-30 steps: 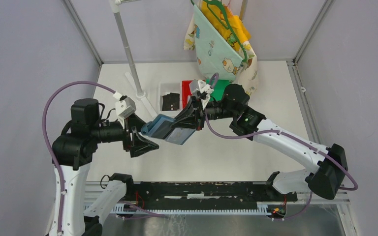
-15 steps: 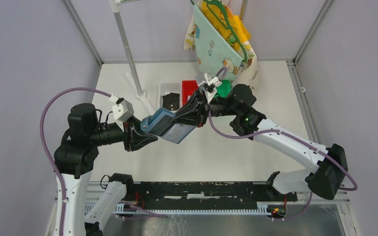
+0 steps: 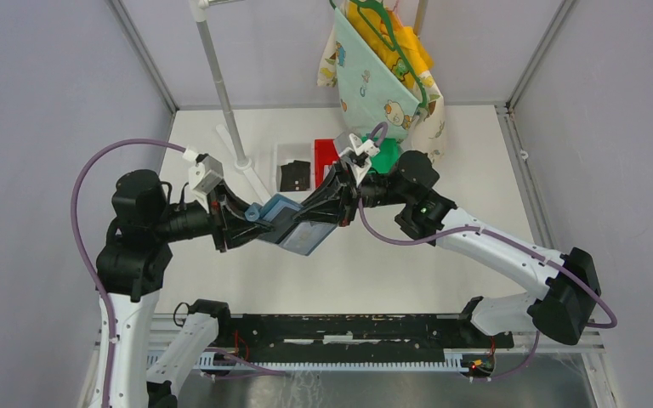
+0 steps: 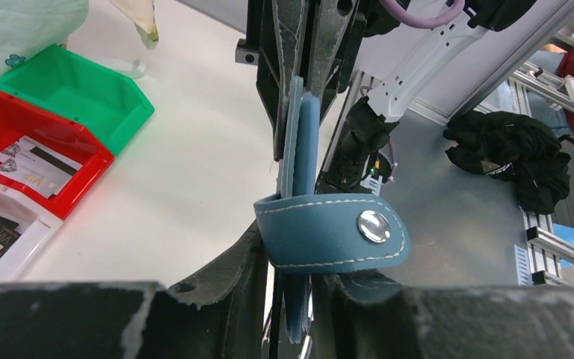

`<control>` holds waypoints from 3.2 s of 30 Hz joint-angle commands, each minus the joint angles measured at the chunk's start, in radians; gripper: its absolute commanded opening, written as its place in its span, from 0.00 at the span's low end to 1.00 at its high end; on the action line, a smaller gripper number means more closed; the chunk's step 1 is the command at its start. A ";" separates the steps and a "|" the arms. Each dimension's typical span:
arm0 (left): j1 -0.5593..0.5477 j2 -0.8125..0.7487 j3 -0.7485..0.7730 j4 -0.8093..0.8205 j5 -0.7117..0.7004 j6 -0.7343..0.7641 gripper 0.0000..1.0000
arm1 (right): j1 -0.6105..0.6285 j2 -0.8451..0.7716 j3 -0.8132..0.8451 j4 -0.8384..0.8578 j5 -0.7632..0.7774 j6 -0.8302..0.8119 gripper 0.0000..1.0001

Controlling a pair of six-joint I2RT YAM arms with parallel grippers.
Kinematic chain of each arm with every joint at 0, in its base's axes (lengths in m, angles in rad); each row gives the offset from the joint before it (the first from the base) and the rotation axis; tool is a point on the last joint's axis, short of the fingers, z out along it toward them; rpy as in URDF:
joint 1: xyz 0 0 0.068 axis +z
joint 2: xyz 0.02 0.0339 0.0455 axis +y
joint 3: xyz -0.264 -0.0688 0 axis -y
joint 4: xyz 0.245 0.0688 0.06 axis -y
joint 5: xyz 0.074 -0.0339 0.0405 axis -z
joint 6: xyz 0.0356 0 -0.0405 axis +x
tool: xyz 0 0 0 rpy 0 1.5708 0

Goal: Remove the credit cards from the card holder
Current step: Remove the credit card from the card holder.

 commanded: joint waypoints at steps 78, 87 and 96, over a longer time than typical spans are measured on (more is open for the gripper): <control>0.002 0.089 -0.035 0.463 0.013 -0.599 0.02 | -0.017 0.071 -0.219 0.473 0.306 0.544 0.50; 0.002 0.080 -0.046 0.512 0.092 -0.648 0.02 | -0.016 0.134 -0.193 0.657 0.330 0.676 0.48; 0.002 0.068 -0.064 0.504 0.103 -0.631 0.02 | -0.002 0.183 -0.152 0.777 0.386 0.739 0.39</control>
